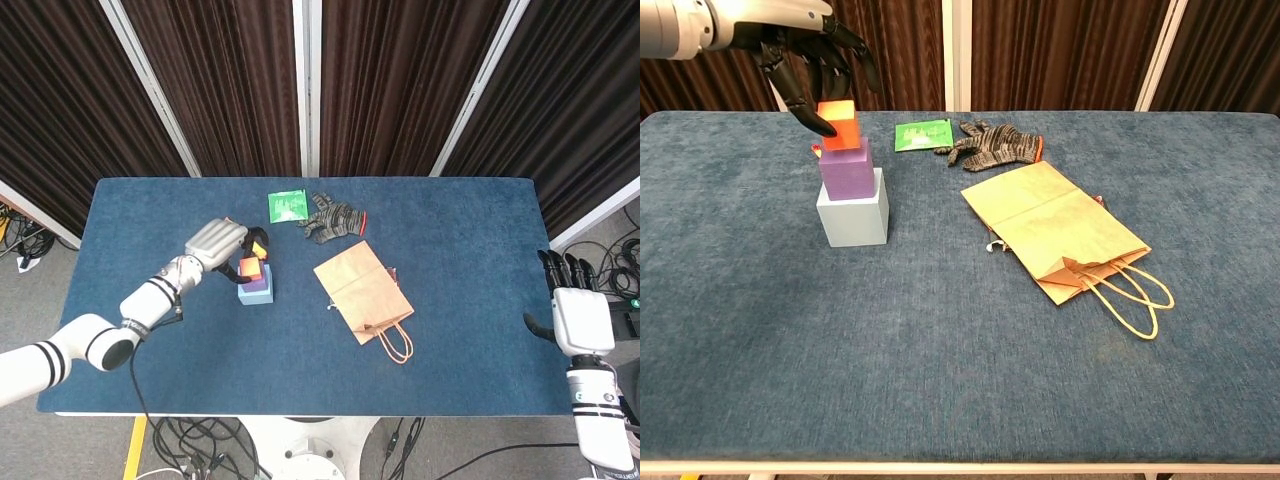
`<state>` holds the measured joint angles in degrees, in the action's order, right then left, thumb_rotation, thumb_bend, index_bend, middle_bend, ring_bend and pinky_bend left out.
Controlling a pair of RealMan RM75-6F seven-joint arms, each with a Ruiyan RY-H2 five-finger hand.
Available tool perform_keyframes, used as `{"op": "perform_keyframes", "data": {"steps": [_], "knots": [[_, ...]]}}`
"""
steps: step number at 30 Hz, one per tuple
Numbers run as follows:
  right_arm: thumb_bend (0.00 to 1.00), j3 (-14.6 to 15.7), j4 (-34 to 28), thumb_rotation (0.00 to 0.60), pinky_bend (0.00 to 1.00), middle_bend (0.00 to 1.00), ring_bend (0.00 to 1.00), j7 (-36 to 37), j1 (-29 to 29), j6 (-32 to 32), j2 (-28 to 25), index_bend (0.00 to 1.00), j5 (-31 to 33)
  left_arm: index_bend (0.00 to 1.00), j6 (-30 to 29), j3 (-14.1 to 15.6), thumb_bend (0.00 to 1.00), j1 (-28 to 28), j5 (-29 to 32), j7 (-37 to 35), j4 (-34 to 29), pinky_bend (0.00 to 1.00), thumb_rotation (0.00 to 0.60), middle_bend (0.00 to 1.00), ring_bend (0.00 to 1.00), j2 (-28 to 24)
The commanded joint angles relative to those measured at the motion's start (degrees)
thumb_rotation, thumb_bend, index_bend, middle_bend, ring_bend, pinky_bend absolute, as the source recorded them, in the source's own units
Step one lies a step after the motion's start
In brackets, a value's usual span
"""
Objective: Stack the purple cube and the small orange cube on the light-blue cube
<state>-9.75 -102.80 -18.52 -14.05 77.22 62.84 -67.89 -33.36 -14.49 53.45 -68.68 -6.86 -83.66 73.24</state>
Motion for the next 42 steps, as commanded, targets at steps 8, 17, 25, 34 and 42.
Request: {"op": "perform_keyframes", "data": {"steps": [8, 17, 25, 34, 42], "knots": [[0.14, 0.0, 0.3, 0.600, 0.00, 0.06, 0.00, 0.6, 0.1, 0.0, -0.2, 0.00, 0.2, 0.39, -0.4, 1.1, 0.22, 0.7, -0.3, -0.4, 1.2, 0.42, 0.600, 0.68, 0.45, 1.1], [0.14, 0.1, 0.8, 0.600, 0.00, 0.06, 0.00, 0.9, -0.1, -0.6, 0.0, 0.00, 0.6, 0.39, -1.3, 2.3, 0.22, 1.2, -1.1, 0.4, 3.0, 0.43, 0.600, 0.68, 0.45, 2.1], [0.14, -0.1, 0.6, 0.600, 0.00, 0.06, 0.00, 1.1, 0.0, -0.1, -0.3, 0.00, 0.6, 0.34, 0.3, 2.6, 0.20, 1.4, -1.4, -2.6, 2.3, 0.41, 0.600, 0.54, 0.41, 1.6], [0.14, -0.2, 0.6, 0.600, 0.00, 0.06, 0.00, 1.1, -0.1, -0.2, -0.2, 0.00, 0.9, 0.19, 1.1, 2.5, 0.13, 1.5, -1.9, -5.3, 1.4, 0.37, 0.600, 0.30, 0.28, -0.5], [0.14, -0.1, 0.6, 0.600, 0.00, 0.06, 0.00, 2.4, 0.4, 0.5, -0.6, 0.00, 0.1, 0.18, -8.3, 2.9, 0.12, -3.5, 4.9, 3.0, -2.1, 0.37, 0.600, 0.28, 0.27, -7.9]]}}
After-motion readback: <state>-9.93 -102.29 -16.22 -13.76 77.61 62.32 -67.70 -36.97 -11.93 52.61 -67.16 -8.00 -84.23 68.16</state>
